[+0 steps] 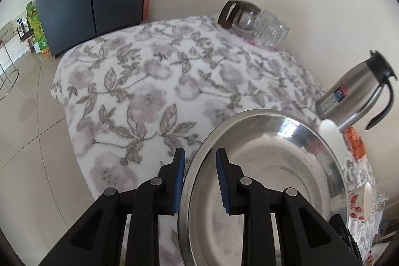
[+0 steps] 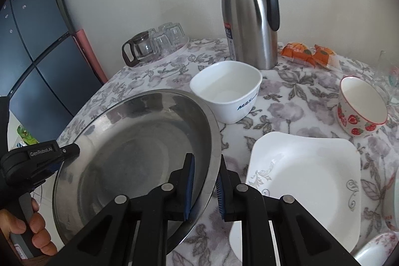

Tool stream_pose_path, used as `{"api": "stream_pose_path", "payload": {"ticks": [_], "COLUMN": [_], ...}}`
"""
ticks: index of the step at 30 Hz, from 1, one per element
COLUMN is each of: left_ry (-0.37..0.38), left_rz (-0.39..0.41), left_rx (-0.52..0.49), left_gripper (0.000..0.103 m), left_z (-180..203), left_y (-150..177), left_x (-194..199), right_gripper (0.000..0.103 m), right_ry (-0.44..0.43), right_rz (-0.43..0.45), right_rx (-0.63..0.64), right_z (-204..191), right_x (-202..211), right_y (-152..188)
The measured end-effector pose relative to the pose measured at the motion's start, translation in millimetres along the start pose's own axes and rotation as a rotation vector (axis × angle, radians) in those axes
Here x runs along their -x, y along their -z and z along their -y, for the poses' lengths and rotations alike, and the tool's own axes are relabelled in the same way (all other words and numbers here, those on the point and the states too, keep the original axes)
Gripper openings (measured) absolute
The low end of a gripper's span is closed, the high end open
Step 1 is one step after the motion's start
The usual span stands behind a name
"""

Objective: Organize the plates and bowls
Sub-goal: 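Lift the steel plate with both grippers and shift it toward the white MAX bowl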

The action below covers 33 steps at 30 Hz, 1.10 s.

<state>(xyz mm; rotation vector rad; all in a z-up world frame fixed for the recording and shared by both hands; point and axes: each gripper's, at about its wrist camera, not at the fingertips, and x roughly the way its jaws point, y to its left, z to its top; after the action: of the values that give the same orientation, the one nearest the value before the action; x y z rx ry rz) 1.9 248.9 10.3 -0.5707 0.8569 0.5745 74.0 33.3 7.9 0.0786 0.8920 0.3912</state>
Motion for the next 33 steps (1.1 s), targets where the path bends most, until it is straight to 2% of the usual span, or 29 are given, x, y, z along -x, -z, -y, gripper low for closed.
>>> {"api": "stream_pose_path", "payload": {"ticks": [5,11,24,33], "left_ry": [0.048,0.084,0.131,0.137], "left_rz": [0.031,0.043,-0.019,-0.058], "left_rx": [-0.019,-0.091,-0.223,-0.34], "left_gripper": [0.026,0.026,0.026,0.026], "left_z": [15.9,46.9,106.1,145.2], "left_y": [7.4,22.4,66.7,95.5], "left_x": [19.8,32.7,35.5,28.1], "right_gripper": [0.017,0.017,0.017,0.017], "right_ry": [0.019,0.057,0.151,0.204], "right_rz": [0.025,0.047,0.016,-0.019], "right_rx": [-0.014,-0.045,-0.091,-0.147], "right_z": [18.3,48.8,116.1,160.6], "right_x": [21.9,45.6,65.6,67.8], "right_y": [-1.4,-1.6,15.1,30.0]}}
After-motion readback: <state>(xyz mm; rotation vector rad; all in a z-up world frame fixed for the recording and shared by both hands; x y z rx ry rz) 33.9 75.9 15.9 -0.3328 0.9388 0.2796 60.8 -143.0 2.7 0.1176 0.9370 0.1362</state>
